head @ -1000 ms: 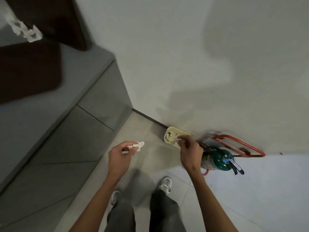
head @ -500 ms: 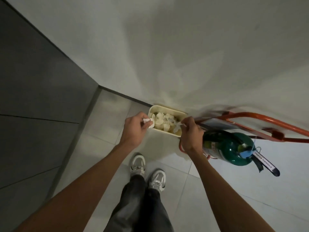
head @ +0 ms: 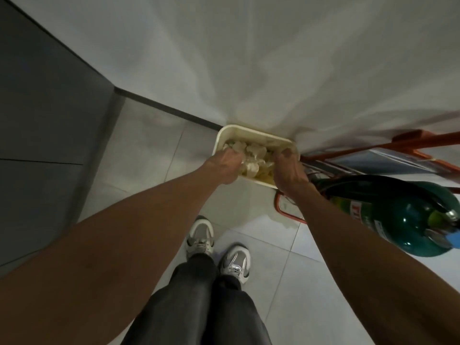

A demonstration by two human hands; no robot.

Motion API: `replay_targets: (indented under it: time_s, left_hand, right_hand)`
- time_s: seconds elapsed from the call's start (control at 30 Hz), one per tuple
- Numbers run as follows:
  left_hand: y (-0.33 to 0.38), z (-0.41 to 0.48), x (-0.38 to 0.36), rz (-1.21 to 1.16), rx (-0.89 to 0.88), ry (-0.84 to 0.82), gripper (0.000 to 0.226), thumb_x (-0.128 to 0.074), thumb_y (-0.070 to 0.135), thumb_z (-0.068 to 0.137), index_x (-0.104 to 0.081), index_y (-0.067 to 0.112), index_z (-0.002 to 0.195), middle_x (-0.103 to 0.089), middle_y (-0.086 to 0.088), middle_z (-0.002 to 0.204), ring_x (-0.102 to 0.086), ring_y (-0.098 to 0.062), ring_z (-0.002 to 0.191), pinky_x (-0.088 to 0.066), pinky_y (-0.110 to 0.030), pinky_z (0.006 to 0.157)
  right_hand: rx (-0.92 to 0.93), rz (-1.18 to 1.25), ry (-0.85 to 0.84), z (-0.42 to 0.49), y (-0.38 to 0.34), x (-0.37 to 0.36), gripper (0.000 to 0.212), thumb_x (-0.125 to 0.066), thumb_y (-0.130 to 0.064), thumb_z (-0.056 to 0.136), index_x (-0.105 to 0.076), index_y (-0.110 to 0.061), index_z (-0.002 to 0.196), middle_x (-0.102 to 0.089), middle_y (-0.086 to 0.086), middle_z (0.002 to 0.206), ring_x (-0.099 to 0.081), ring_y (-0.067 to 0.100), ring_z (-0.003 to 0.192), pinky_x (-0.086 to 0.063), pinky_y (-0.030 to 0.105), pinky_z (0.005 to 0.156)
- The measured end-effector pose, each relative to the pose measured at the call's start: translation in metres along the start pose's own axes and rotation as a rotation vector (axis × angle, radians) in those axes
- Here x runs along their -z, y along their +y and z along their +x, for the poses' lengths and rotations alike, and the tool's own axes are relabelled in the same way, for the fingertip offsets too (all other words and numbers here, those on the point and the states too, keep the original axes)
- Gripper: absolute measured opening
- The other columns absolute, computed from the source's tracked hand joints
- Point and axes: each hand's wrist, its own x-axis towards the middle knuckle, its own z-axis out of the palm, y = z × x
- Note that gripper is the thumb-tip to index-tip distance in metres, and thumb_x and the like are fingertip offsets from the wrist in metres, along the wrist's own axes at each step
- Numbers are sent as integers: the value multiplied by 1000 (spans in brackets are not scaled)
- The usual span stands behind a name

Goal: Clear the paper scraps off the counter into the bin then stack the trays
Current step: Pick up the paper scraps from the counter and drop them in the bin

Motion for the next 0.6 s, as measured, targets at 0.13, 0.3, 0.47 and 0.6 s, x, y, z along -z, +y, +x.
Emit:
replay_targets:
  time_s: [0.13, 0.3, 0.47, 0.6]
  left_hand:
    - [-4, -39, 22, -95, -11, 43, 33, -51, 23, 99, -62, 15, 129, -64, -13, 127, -67, -33, 106, -58, -43, 84]
    - [-9, -150, 93, -203, -2, 284, 40, -46, 30, 105, -50, 23, 144, -58, -7, 139, -60, -29, 119, -56, -45, 92]
    - [-19, -299, 161, -349, 104, 483, 43, -48, 34, 105, -51, 22, 146, -55, -3, 145, -54, -23, 130, -51, -40, 100]
    - [-22, -431, 206, -472, 188, 653, 43, -47, 37, 104, -53, 23, 144, -57, -1, 145, -53, -22, 132, -47, -42, 108]
  right_hand:
    - [-13, 13, 34, -32, -25, 38, 45, -47, -1, 94, -64, -12, 134, -57, 19, 138, -63, 45, 117, -57, 51, 94]
    - [79, 107, 152, -110, -77, 120, 49, -52, -9, 93, -61, -22, 139, -60, 10, 143, -65, 39, 115, -60, 55, 89]
    - [230, 114, 255, -215, -146, 214, 36, -57, -21, 100, -61, -28, 134, -61, 3, 141, -67, 30, 109, -62, 49, 84]
    - [409, 143, 322, -315, -211, 288, 35, -57, -26, 102, -59, -34, 136, -59, -2, 144, -65, 26, 117, -60, 45, 92]
